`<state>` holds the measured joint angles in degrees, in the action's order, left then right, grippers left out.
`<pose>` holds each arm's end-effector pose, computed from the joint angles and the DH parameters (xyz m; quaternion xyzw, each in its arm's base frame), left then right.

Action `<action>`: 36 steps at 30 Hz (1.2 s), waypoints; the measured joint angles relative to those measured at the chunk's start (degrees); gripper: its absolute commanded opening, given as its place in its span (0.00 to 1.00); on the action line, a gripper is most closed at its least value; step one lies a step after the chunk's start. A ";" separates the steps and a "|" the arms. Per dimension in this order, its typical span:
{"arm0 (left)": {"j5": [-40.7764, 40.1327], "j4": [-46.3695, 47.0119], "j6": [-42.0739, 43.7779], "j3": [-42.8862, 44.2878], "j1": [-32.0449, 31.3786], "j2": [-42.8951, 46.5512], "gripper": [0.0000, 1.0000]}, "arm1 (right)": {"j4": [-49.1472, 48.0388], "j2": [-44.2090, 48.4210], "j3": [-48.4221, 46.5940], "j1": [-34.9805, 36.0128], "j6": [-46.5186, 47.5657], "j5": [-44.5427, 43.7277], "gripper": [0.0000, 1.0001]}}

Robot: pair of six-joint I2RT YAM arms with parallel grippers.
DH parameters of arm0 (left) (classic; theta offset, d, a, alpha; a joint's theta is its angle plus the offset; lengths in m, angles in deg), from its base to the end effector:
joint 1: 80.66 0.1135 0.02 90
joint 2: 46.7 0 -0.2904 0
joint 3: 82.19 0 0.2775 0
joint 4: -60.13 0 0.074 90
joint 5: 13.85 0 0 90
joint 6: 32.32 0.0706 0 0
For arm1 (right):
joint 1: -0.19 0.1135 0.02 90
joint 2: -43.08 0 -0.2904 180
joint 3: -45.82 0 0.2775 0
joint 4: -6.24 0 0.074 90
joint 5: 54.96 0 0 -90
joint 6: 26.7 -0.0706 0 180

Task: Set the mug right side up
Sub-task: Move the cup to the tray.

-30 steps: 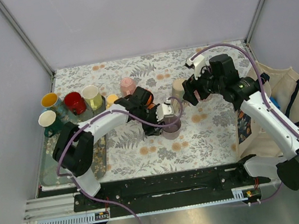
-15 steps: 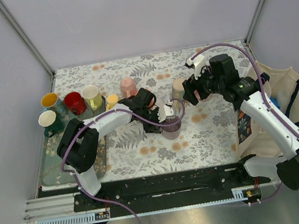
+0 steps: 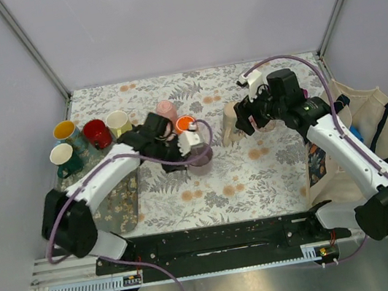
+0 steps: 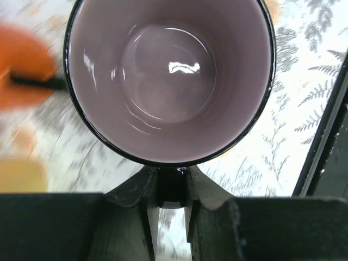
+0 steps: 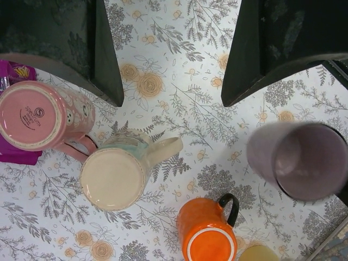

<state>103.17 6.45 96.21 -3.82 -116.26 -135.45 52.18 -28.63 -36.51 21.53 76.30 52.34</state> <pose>0.2631 -0.2278 0.2307 0.6129 0.7245 -0.2220 0.2240 0.2876 0.1349 0.3586 -0.3252 0.8187 0.1663 0.4431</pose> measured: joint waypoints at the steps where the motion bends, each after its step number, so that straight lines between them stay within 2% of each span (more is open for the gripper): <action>1: -0.28 -0.94 -0.35 -0.81 1.97 3.21 0.00 | -0.24 -0.17 -0.02 -0.02 -0.07 -0.09 0.81; 5: -3.89 -3.34 -4.39 -3.10 11.69 15.47 0.00 | -1.07 -1.51 -0.42 -0.02 -0.57 -0.11 0.81; 9: -9.55 -4.35 -9.22 -5.16 18.69 23.45 0.00 | -1.14 -3.10 -1.38 -0.02 -1.11 -0.11 0.81; 18: -30.49 -10.23 -21.07 -11.63 24.94 39.12 0.00 | -1.16 -5.27 -4.39 -0.04 -2.69 -0.09 0.80; 23: -36.52 -10.10 -24.74 -15.04 30.01 37.42 0.00 | -1.33 -6.60 -5.81 -0.04 -3.89 0.28 0.80; 29: -35.98 -6.84 -26.45 -16.02 31.12 28.09 0.00 | -1.57 -7.37 -6.16 -0.04 -4.55 0.37 0.80; 36: -33.77 -0.28 -26.86 -16.11 36.81 17.99 0.00 | -2.27 -6.86 -5.79 -0.04 -4.46 0.20 0.80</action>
<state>69.40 6.17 69.35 -19.92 -79.45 -117.46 49.91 -35.49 -42.30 21.49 71.84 52.54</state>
